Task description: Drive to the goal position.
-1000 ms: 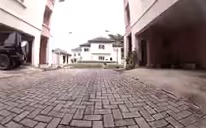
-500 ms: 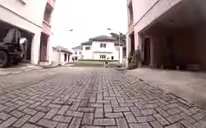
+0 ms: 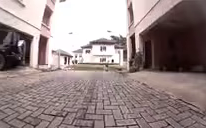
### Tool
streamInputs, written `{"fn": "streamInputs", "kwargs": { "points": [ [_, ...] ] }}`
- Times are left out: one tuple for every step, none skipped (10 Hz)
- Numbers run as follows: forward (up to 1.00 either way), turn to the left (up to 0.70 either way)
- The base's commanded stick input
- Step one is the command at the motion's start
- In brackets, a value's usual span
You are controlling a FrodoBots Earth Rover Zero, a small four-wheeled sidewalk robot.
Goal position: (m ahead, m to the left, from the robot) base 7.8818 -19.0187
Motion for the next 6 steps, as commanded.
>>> {"fn": "streamInputs", "kwargs": {
  "points": [
    [0.50, 0.00],
    [0.50, 0.00],
    [0.50, 0.00],
    [0.50, 0.00],
    [0.50, 0.00],
    [0.50, 0.00]
  ]
}}
